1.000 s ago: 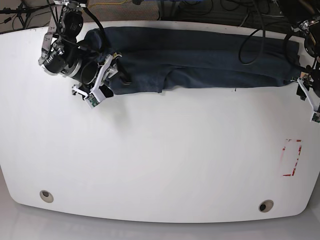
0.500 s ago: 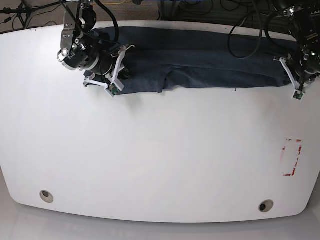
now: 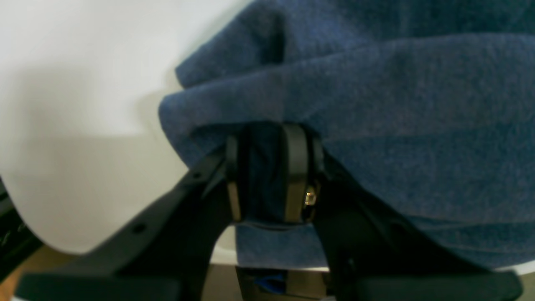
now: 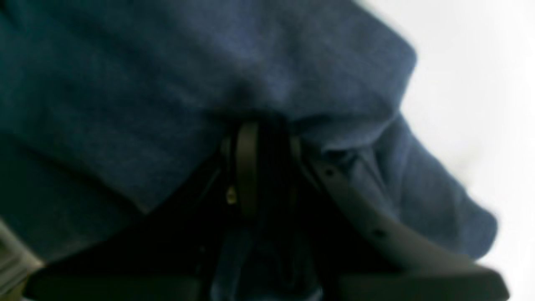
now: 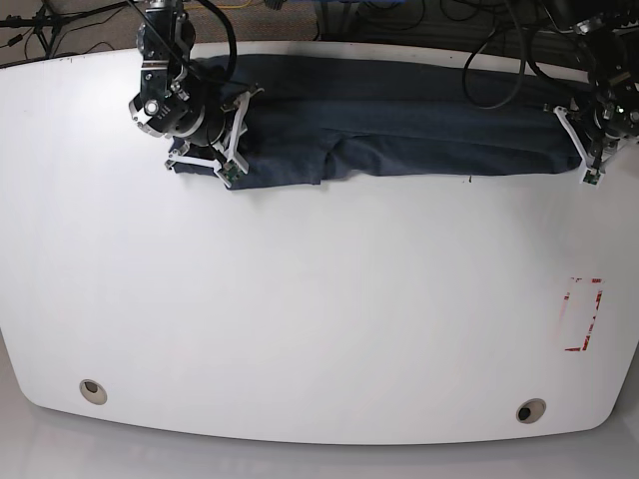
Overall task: Fold the T-shirt properly
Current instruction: 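Drag the folded shirt back across the table with both grippers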
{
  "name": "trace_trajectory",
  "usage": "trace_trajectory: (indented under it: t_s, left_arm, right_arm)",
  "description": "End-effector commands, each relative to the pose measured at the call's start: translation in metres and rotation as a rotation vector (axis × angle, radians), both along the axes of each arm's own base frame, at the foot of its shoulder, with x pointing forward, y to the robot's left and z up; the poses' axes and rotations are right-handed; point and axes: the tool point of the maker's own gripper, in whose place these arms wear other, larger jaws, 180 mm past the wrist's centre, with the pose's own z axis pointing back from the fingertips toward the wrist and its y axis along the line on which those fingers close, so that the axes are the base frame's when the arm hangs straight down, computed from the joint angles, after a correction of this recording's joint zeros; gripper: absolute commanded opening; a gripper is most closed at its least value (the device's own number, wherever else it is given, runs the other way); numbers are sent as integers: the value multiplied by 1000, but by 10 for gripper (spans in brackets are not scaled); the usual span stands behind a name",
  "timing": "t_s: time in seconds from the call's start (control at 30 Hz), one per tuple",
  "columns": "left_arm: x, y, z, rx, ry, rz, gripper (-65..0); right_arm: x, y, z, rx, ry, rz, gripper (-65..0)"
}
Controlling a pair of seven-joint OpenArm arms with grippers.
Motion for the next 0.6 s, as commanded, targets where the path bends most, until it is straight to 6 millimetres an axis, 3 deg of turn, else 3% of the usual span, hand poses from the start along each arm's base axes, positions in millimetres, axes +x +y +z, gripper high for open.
trace_trajectory:
  t_s: [0.0,0.27,0.57]
  left_arm:
    - [14,0,-2,-8,-2,-14,-540]
    - [51,-18,-8,-64,-14,-50,-533]
    - [85,-21,11,-67,-80,-63,-490]
  right_arm:
    - [6,-20,-14,-69,24,-6,-553]
    - [35,-35,-30,-41,9,-27,-553]
    - [57,-51,-29,-53,-2,-43,-555]
